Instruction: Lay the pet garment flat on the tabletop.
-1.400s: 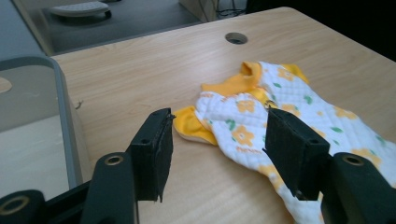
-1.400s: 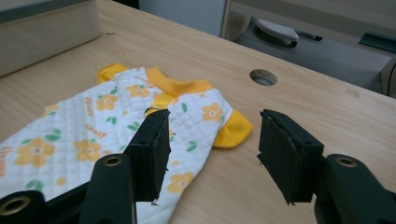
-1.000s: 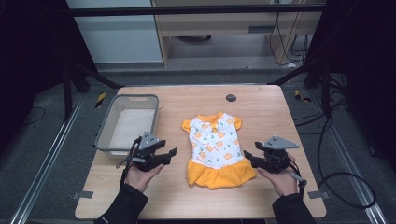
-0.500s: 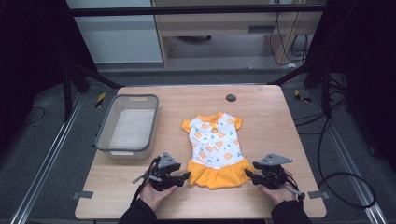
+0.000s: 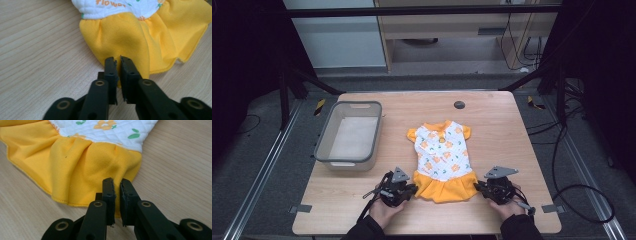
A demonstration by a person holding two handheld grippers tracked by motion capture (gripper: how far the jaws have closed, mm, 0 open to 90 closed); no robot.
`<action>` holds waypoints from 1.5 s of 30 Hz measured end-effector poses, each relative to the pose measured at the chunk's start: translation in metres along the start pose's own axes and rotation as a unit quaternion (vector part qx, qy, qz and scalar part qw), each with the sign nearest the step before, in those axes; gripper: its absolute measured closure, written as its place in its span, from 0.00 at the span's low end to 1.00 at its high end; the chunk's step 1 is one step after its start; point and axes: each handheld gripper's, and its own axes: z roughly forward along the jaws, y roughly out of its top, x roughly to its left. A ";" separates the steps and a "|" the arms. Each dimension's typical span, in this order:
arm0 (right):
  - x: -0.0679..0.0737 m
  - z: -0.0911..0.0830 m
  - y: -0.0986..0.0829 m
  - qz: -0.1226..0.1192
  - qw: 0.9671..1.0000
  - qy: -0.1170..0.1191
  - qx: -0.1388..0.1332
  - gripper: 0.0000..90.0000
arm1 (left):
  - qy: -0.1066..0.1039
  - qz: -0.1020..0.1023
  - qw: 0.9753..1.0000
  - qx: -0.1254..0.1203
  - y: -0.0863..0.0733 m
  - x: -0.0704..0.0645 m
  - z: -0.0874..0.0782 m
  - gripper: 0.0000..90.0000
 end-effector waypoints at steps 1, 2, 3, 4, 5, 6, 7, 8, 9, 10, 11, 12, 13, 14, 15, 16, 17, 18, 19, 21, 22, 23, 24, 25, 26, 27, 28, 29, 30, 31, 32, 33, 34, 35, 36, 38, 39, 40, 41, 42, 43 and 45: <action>0.001 -0.002 0.001 -0.001 1.000 0.005 0.001 0.93 | 0.006 0.007 1.000 0.002 0.001 0.000 -0.003 0.98; 0.001 -0.004 0.001 0.002 1.000 0.006 -0.001 0.93 | 0.005 0.003 1.000 0.000 0.001 0.001 -0.006 0.98; 0.002 -0.007 0.001 0.002 1.000 0.011 -0.004 0.93 | 0.001 -0.001 1.000 -0.006 0.002 0.003 -0.013 0.98; 0.003 -0.013 0.002 -0.003 1.000 0.015 -0.011 0.93 | 0.001 -0.001 1.000 -0.006 0.002 0.003 -0.013 0.99; 0.004 -0.017 0.001 -0.004 1.000 0.016 -0.016 0.93 | 0.000 -0.002 1.000 -0.018 0.002 0.007 -0.027 0.99; 0.004 -0.017 0.001 -0.004 1.000 0.016 -0.016 0.93 | 0.000 -0.002 1.000 -0.018 0.002 0.007 -0.027 0.99; 0.005 -0.025 0.001 -0.004 1.000 0.022 -0.022 0.93 | -0.001 -0.004 1.000 -0.027 -0.001 0.012 -0.044 0.99; 0.005 -0.025 0.001 -0.004 1.000 0.022 -0.022 0.93 | -0.001 -0.004 1.000 -0.027 -0.001 0.012 -0.044 0.99; 0.007 -0.034 -0.002 0.002 0.999 0.038 -0.028 0.93 | -0.003 -0.009 0.999 -0.032 -0.007 0.016 -0.057 0.99; 0.007 -0.034 -0.002 0.002 0.999 0.038 -0.028 0.93 | -0.003 -0.009 0.999 -0.032 -0.007 0.016 -0.057 0.99; 0.012 -0.039 -0.005 0.011 0.998 0.057 -0.027 0.92 | -0.009 -0.019 0.999 -0.026 -0.016 0.020 -0.066 0.99; 0.012 -0.039 -0.005 0.011 0.998 0.057 -0.027 0.92 | -0.009 -0.019 0.999 -0.026 -0.016 0.020 -0.066 0.99; 0.019 -0.039 -0.009 0.003 0.998 0.062 -0.021 0.89 | -0.009 -0.020 1.000 -0.017 -0.020 0.020 -0.066 0.99; 0.019 -0.039 -0.009 0.003 0.998 0.062 -0.021 0.89 | -0.007 -0.019 1.000 -0.007 -0.023 0.019 -0.065 0.99; 0.022 -0.038 -0.011 -0.003 0.998 0.060 -0.015 0.87 | -0.001 -0.016 1.000 -0.001 -0.028 0.017 -0.063 0.98; 0.025 -0.035 -0.013 -0.009 0.998 0.058 -0.004 0.86 | 0.004 -0.012 1.000 0.010 -0.031 0.017 -0.061 0.96; 0.027 -0.033 -0.014 -0.013 0.998 0.059 0.002 0.83 | 0.010 -0.013 1.000 0.013 -0.032 0.016 -0.060 0.93; 0.028 -0.032 -0.015 -0.016 0.998 0.055 0.004 0.79 | 0.016 -0.011 1.000 0.008 -0.033 0.016 -0.061 0.87; 0.027 -0.032 -0.014 -0.023 0.998 0.050 -0.007 0.73 | 0.021 -0.011 1.000 0.001 -0.032 0.016 -0.063 0.77; 0.026 -0.034 -0.013 -0.021 0.998 0.044 -0.025 0.67 | 0.029 -0.017 0.999 -0.032 -0.028 0.019 -0.072 0.72; 0.026 -0.034 -0.013 -0.021 0.998 0.044 -0.025 0.67 | 0.029 -0.017 0.999 -0.032 -0.028 0.019 -0.072 0.70; 0.025 -0.037 -0.009 -0.033 0.998 0.031 -0.049 0.66 | 0.035 -0.016 0.998 -0.056 -0.022 0.022 -0.077 0.69; 0.025 -0.037 -0.009 -0.033 0.998 0.031 -0.049 0.66 | 0.035 -0.016 0.998 -0.056 -0.022 0.022 -0.077 0.69; 0.024 -0.038 -0.007 -0.031 0.998 0.029 -0.055 0.67 | 0.040 -0.016 0.997 -0.067 -0.017 0.024 -0.080 0.69; 0.022 -0.037 0.000 -0.029 0.996 0.021 -0.077 0.69 | 0.041 -0.013 0.996 -0.075 -0.012 0.024 -0.080 0.70; 0.021 -0.037 0.002 -0.026 0.996 0.022 -0.082 0.72 | 0.043 -0.007 0.995 -0.090 -0.003 0.026 -0.080 0.71; 0.019 -0.035 0.007 -0.024 0.995 0.026 -0.091 0.74 | 0.043 -0.007 0.995 -0.090 -0.003 0.026 -0.080 0.72; 0.019 -0.035 0.007 -0.024 0.995 0.026 -0.091 0.74 | 0.043 -0.006 0.995 -0.092 0.001 0.026 -0.079 0.72; 0.018 -0.035 0.009 -0.022 0.995 0.024 -0.095 0.77 | 0.045 -0.004 0.994 -0.096 0.007 0.026 -0.076 0.74; 0.016 -0.033 0.013 -0.021 0.994 0.021 -0.101 0.79 | 0.045 -0.001 0.994 -0.099 0.010 0.026 -0.074 0.75; 0.014 -0.031 0.016 -0.020 0.994 0.022 -0.103 0.81 | 0.044 0.003 0.994 -0.102 0.016 0.026 -0.069 0.77; 0.012 -0.028 0.019 -0.016 0.994 0.021 -0.110 0.85 | 0.046 0.006 0.994 -0.102 0.020 0.025 -0.065 0.80; 0.010 -0.026 0.022 -0.013 0.993 0.021 -0.114 0.86 | 0.050 0.010 0.994 -0.101 0.025 0.024 -0.061 0.81; 0.008 -0.023 0.024 -0.009 0.993 0.022 -0.116 0.87 | 0.052 0.014 0.993 -0.102 0.029 0.023 -0.056 0.83; 0.007 -0.020 0.027 -0.007 0.993 0.021 -0.114 0.90 | 0.053 0.017 0.993 -0.100 0.032 0.022 -0.050 0.86; 0.003 -0.010 0.034 -0.002 0.993 0.022 -0.115 0.95 | 0.050 0.018 0.994 -0.094 0.038 0.022 -0.038 0.91; 0.003 -0.010 0.034 -0.002 0.993 0.022 -0.115 0.95 | 0.048 0.016 0.995 -0.090 0.041 0.021 -0.032 0.91; 0.001 -0.005 0.037 0.000 0.993 0.022 -0.114 0.95 | 0.045 0.017 0.995 -0.089 0.042 0.021 -0.027 0.91; 0.001 -0.002 0.038 0.000 0.993 0.021 -0.113 0.96 | 0.041 0.020 0.995 -0.084 0.044 0.020 -0.019 0.92; 0.000 0.005 0.040 0.001 0.994 0.020 -0.109 0.96 | 0.041 0.024 0.996 -0.080 0.045 0.019 -0.012 0.92; 0.000 0.011 0.041 0.002 0.994 0.021 -0.106 0.95 | 0.039 0.025 0.996 -0.076 0.046 0.019 -0.008 0.92; 0.001 0.022 0.044 -0.001 0.995 0.023 -0.095 0.94 | 0.031 0.027 0.997 -0.061 0.046 0.018 0.005 0.91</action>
